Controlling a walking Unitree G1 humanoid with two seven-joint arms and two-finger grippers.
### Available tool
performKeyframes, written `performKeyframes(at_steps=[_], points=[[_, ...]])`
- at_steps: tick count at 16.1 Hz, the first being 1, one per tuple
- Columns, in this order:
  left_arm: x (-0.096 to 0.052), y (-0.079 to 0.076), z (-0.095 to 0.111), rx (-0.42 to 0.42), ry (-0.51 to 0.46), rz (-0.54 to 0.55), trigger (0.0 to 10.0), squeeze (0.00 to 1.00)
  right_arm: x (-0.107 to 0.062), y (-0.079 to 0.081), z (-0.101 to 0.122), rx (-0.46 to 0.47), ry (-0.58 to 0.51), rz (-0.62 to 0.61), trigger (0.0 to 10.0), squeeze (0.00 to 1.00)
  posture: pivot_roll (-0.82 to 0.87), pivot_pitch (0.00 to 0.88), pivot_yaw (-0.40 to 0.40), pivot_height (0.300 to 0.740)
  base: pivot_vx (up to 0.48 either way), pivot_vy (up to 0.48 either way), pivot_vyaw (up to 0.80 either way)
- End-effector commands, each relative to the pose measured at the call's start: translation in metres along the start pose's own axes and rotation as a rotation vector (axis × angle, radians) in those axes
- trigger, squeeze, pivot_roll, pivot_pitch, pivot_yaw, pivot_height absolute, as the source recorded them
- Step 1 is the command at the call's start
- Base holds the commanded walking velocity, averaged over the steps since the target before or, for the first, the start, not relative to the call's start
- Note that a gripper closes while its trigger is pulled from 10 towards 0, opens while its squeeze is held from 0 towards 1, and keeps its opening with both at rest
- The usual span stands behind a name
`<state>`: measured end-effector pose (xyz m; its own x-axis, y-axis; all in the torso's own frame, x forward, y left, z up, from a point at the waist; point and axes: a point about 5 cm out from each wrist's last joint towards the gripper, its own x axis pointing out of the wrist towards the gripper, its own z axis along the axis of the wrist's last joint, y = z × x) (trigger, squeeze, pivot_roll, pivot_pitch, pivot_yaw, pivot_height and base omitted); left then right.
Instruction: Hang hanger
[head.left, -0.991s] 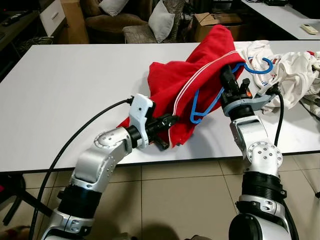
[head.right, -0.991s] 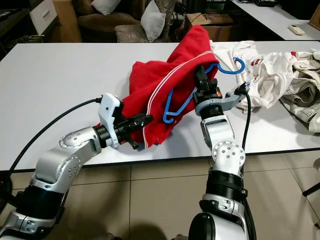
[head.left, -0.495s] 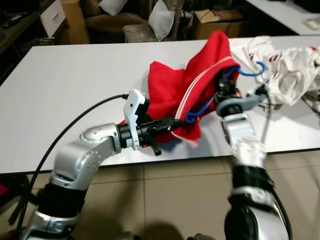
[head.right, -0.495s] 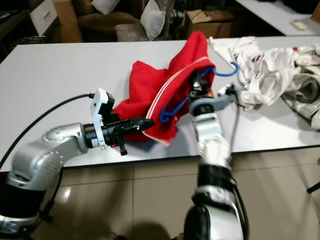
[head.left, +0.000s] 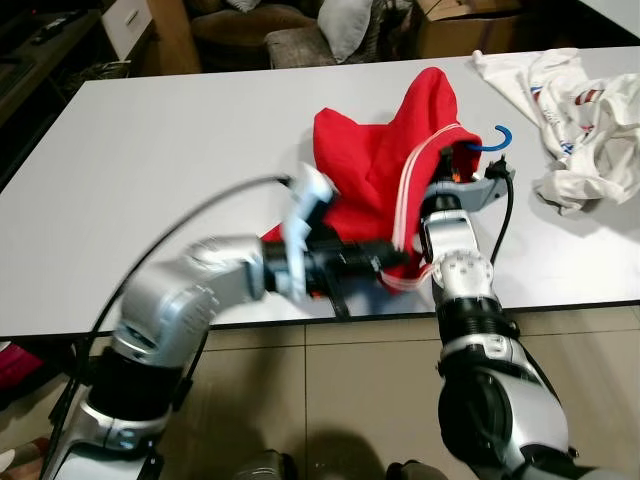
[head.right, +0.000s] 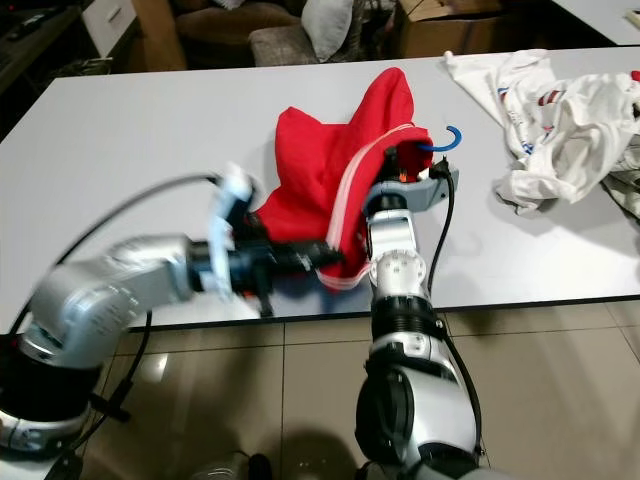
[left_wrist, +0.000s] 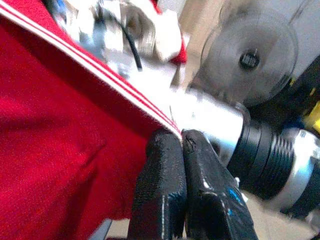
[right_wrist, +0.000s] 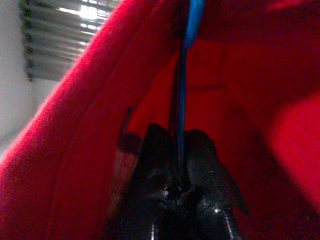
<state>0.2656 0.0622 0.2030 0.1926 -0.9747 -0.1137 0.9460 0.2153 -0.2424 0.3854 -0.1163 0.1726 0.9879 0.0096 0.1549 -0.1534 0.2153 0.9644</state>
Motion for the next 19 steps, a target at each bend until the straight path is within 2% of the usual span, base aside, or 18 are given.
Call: performKeyframes(at_steps=[1, 2, 3, 4, 5, 7, 9, 10, 12, 13, 14, 15, 16, 17, 18, 19], points=[[0.004, -0.003, -0.006, 0.039, 0.051, 0.009, 0.0, 0.00, 0.004, 0.021, -0.031, 0.129, 0.061, 0.047, 10.0, 0.00, 0.02, 0.041, 0.110, 0.740, 0.000, 0.000, 0.00], [0.005, -0.003, -0.009, 0.048, 0.066, 0.014, 0.0, 0.00, 0.006, 0.023, -0.030, 0.149, 0.063, 0.052, 10.0, 0.00, 0.01, 0.035, 0.106, 0.740, 0.000, 0.000, 0.00], [0.010, 0.001, -0.017, 0.094, 0.117, 0.042, 0.0, 0.00, 0.010, 0.029, -0.025, 0.230, 0.056, 0.064, 10.0, 0.00, 0.00, 0.022, 0.098, 0.740, 0.000, 0.000, 0.00], [0.012, 0.003, -0.020, 0.116, 0.139, 0.051, 0.0, 0.00, 0.011, 0.031, -0.023, 0.259, 0.054, 0.067, 10.0, 0.00, -0.01, 0.013, 0.094, 0.740, 0.000, 0.000, 0.00], [0.015, 0.010, -0.030, 0.190, 0.201, 0.092, 0.0, 0.00, 0.014, 0.035, -0.018, 0.310, 0.055, 0.082, 10.0, 0.00, -0.02, 0.003, 0.089, 0.740, 0.000, 0.000, 0.00], [0.017, 0.018, -0.042, 0.282, 0.263, 0.122, 0.0, 0.00, 0.015, 0.041, -0.017, 0.335, 0.082, 0.106, 10.0, 0.00, -0.04, 0.000, 0.081, 0.740, 0.000, 0.000, 0.00], [0.020, 0.024, -0.050, 0.318, 0.279, 0.145, 0.0, 0.00, 0.014, 0.045, -0.018, 0.349, 0.109, 0.127, 10.0, 0.00, -0.05, 0.000, 0.074, 0.740, 0.000, 0.000, 0.00], [0.019, 0.031, -0.055, 0.364, 0.297, 0.187, 0.0, 0.00, 0.013, 0.048, -0.019, 0.346, 0.134, 0.141, 10.0, 0.00, -0.05, 0.000, 0.068, 0.740, 0.000, 0.000, 0.00], [0.012, 0.046, -0.057, 0.467, 0.282, 0.300, 0.0, 0.00, 0.009, 0.052, -0.018, 0.332, 0.182, 0.163, 10.0, 0.00, -0.07, 0.000, 0.061, 0.740, 0.000, 0.000, 0.00], [0.006, 0.054, -0.055, 0.543, 0.239, 0.370, 0.0, 0.00, 0.006, 0.054, -0.015, 0.315, 0.203, 0.171, 10.0, 0.00, -0.08, 0.000, 0.057, 0.740, 0.000, 0.000, 0.00], [0.002, 0.058, -0.054, 0.584, 0.199, 0.420, 0.0, 0.00, 0.003, 0.054, -0.011, 0.304, 0.209, 0.173, 10.0, 0.00, -0.09, 0.000, 0.053, 0.740, 0.000, 0.000, 0.00], [-0.004, 0.058, -0.051, 0.650, 0.121, 0.454, 0.0, 0.00, -0.001, 0.054, -0.005, 0.303, 0.207, 0.168, 10.0, 0.00, -0.09, 0.000, 0.050, 0.740, 0.000, 0.000, 0.00], [-0.013, 0.053, -0.050, 0.727, 0.036, 0.461, 1.0, 0.00, -0.006, 0.051, 0.003, 0.264, 0.201, 0.146, 10.0, 0.00, -0.10, 0.000, 0.045, 0.740, 0.000, 0.000, 0.00], [-0.014, 0.052, -0.051, 0.744, 0.021, 0.456, 2.5, 0.00, -0.007, 0.051, 0.005, 0.252, 0.198, 0.143, 10.0, 0.00, -0.10, 0.000, 0.044, 0.740, 0.000, 0.000, 0.00], [-0.015, 0.050, -0.052, 0.756, 0.010, 0.452, 2.7, 0.00, -0.008, 0.050, 0.006, 0.244, 0.195, 0.139, 10.0, 0.00, -0.10, 0.000, 0.044, 0.740, 0.000, 0.000, 0.00], [-0.018, 0.049, -0.053, 0.782, -0.003, 0.455, 3.9, 0.00, -0.011, 0.048, 0.009, 0.226, 0.188, 0.124, 10.0, 0.00, -0.11, 0.000, 0.040, 0.740, 0.000, 0.000, 0.00]])
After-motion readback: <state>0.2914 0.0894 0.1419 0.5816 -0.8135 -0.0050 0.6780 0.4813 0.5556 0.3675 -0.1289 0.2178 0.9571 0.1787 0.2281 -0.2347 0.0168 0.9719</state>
